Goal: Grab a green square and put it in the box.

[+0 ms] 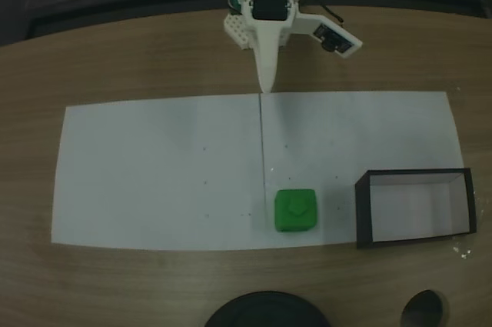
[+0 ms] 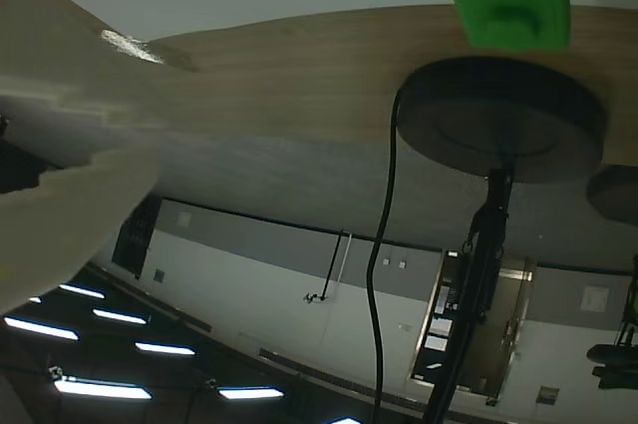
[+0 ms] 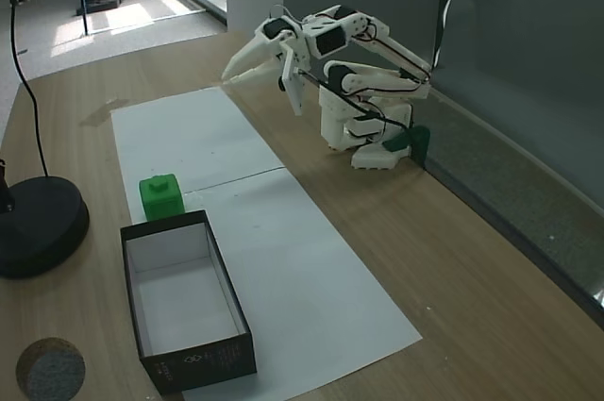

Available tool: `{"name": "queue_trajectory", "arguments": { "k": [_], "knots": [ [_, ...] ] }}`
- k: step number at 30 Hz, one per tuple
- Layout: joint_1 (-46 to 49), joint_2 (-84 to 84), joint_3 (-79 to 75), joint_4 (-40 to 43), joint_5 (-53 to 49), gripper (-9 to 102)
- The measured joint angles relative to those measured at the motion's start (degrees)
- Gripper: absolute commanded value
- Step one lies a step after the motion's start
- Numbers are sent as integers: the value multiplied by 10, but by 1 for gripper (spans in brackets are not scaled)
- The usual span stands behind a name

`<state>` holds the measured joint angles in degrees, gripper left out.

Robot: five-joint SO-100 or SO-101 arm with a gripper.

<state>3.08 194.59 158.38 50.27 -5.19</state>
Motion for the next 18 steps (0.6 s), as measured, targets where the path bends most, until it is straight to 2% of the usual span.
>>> {"name": "queue_trajectory", "arguments": {
  "k": [6, 9, 14, 18],
  "knots": [
    [-71, -238, -121, -5, 1, 0],
    [-82, -401, -226, 30, 1, 9],
    [-81, -704, -441, 134, 1, 28],
    [-70, -891, -583, 178, 1, 30]
  ]
}}
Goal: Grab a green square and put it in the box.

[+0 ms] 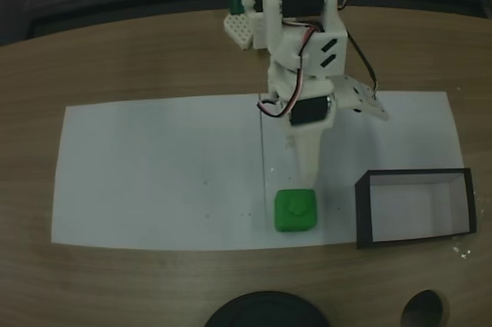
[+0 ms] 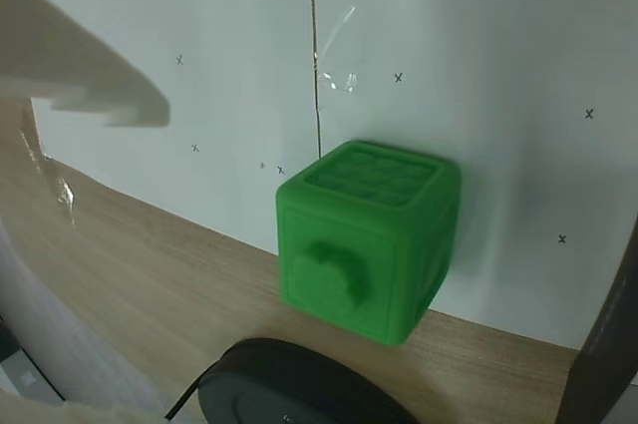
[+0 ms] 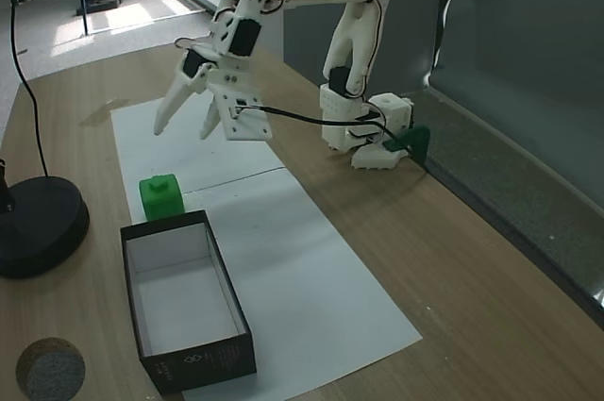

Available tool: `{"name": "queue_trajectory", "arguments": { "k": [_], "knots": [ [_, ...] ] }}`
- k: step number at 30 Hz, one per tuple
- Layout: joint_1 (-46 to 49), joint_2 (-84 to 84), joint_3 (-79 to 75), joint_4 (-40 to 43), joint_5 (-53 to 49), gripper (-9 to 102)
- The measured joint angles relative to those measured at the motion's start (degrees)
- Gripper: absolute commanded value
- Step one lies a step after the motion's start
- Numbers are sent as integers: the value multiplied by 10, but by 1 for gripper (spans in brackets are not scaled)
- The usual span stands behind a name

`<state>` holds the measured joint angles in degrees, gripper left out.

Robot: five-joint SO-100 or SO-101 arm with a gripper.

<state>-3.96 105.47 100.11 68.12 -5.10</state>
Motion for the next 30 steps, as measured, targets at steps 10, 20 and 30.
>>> {"name": "queue_trajectory", "arguments": {
  "k": [10, 20, 30],
  "knots": [
    [37, -214, -142, 5, 11, 30],
    [-10, -316, -209, 5, 49, 30],
    [-1, -404, -282, 5, 48, 21]
  ]
}}
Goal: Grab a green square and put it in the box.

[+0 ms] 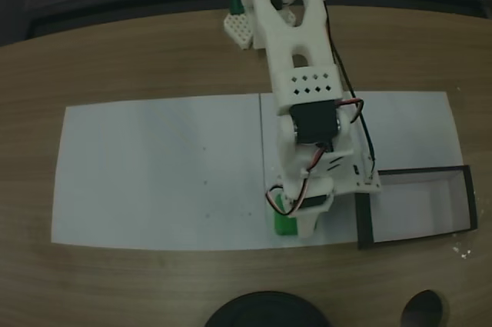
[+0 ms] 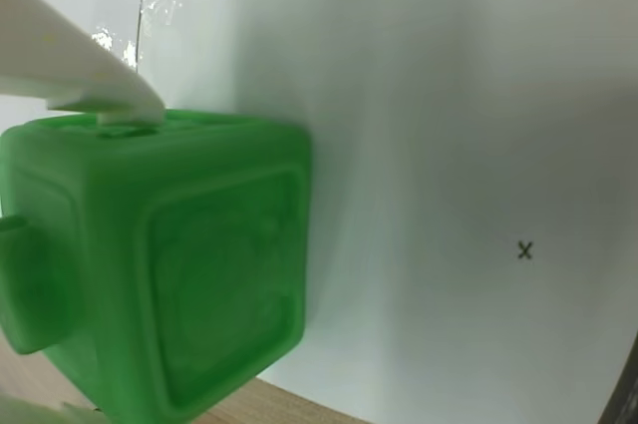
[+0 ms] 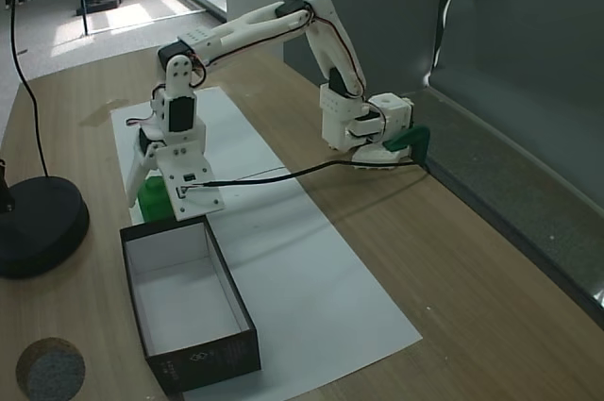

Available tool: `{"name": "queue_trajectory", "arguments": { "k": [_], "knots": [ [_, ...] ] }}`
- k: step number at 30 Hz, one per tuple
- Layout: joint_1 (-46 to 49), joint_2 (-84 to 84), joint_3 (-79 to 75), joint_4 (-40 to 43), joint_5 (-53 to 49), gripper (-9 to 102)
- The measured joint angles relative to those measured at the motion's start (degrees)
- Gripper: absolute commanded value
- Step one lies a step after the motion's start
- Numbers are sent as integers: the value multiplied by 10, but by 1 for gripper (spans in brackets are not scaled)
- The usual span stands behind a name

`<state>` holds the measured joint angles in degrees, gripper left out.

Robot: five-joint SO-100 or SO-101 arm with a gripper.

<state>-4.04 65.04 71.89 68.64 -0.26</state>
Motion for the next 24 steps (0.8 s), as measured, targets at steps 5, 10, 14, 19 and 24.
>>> {"name": "queue_trajectory", "arguments": {
  "k": [5, 10, 14, 19, 24],
  "knots": [
    [4, -8, -24, -1, 0, 0],
    [5, -11, -49, 11, 0, 2],
    [11, -11, -111, 54, 0, 2],
    [-10, 36, -228, 116, 0, 2],
    [-48, 76, -345, 177, -3, 2]
  ]
}}
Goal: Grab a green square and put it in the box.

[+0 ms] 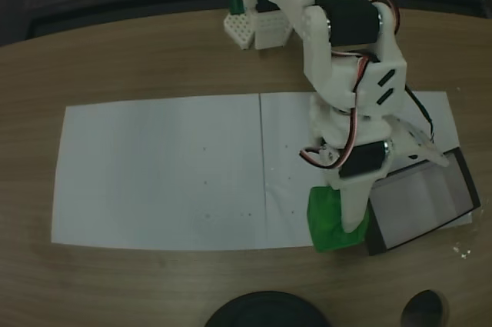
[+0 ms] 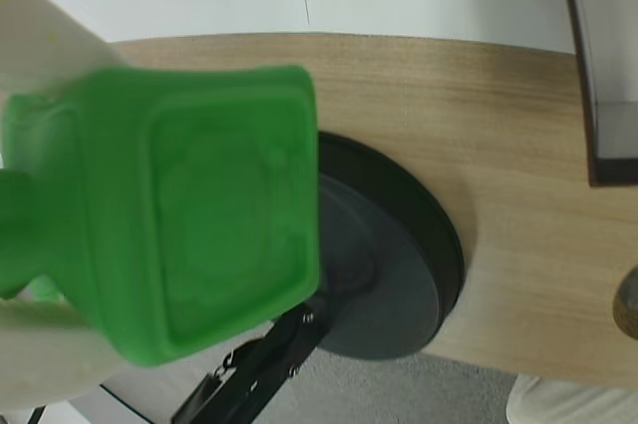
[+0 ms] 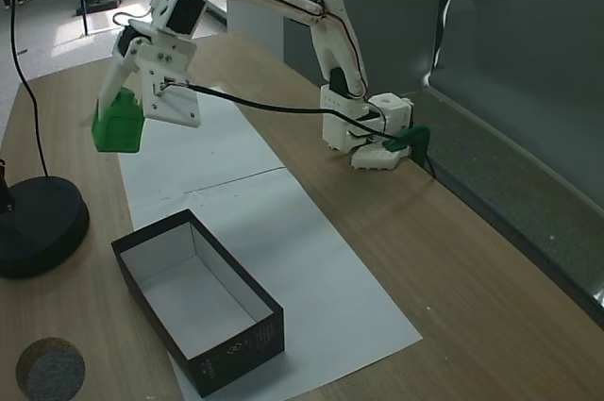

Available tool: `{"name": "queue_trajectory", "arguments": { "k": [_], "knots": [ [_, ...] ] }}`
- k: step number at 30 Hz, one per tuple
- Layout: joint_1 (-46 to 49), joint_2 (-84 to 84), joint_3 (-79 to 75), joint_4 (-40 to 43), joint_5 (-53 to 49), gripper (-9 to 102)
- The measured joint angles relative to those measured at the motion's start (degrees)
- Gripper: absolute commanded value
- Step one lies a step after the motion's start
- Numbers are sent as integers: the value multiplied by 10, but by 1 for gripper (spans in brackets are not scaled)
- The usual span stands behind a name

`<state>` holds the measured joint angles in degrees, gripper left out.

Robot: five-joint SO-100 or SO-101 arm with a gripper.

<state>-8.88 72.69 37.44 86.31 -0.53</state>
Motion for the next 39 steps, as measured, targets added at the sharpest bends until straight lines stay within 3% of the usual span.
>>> {"name": "queue_trajectory", "arguments": {
  "k": [9, 20, 28, 34, 39],
  "knots": [
    [-165, 7, -24, 21, -30, 2],
    [-176, -151, -25, -23, -30, 2],
    [-178, -173, -25, -31, -4, 34],
    [-167, -172, -25, -9, 4, 25],
    [-149, -83, -25, 49, 4, 3]
  ]
}}
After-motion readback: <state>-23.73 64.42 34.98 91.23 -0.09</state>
